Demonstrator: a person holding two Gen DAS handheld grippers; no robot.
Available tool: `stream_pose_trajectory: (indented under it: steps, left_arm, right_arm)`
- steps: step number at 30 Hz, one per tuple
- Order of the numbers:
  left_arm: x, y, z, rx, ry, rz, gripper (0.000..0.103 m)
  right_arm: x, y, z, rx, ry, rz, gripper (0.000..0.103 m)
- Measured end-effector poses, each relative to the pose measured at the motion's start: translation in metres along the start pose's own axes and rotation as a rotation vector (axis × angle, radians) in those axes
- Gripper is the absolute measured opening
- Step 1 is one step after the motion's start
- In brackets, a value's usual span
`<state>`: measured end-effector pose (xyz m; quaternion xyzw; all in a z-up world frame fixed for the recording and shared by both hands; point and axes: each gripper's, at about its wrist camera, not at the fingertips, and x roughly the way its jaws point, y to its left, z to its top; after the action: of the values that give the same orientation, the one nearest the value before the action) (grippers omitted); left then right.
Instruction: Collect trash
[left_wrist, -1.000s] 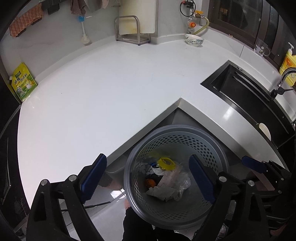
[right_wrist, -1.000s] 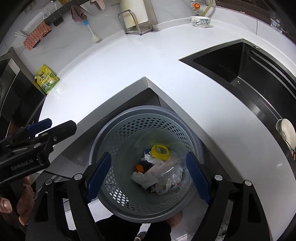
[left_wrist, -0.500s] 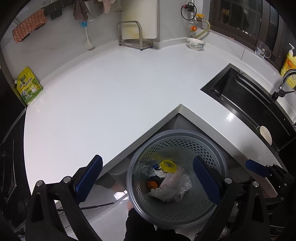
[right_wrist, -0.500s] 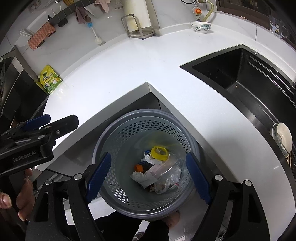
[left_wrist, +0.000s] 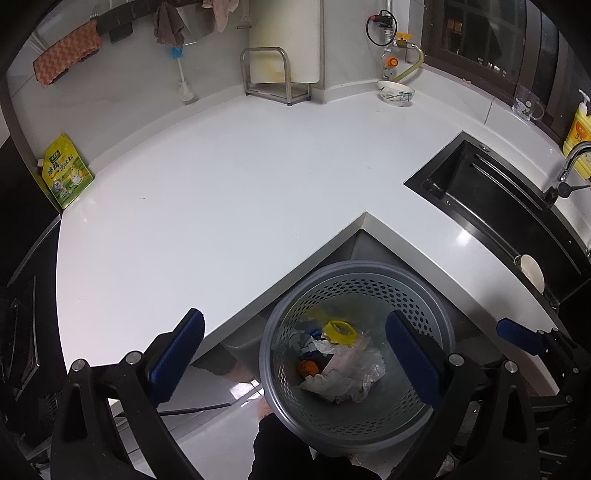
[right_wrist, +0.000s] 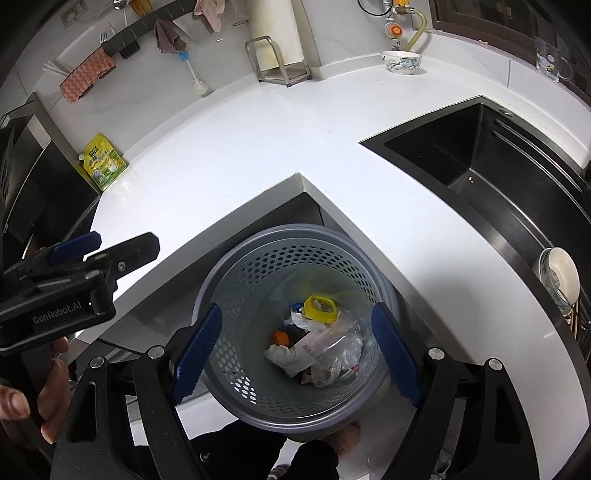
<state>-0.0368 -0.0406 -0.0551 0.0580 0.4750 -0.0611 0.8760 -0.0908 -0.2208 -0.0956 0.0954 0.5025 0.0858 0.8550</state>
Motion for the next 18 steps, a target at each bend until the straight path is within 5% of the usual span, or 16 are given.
stream_pose_trajectory:
  steps: [18]
  left_arm:
    - [-0.0021, -0.0024, -0.0002, -0.004, -0.005, 0.019, 0.097]
  right_arm:
    - [-0.0050, -0.0013, 0.0005, -0.015, -0.015, -0.006, 0.079]
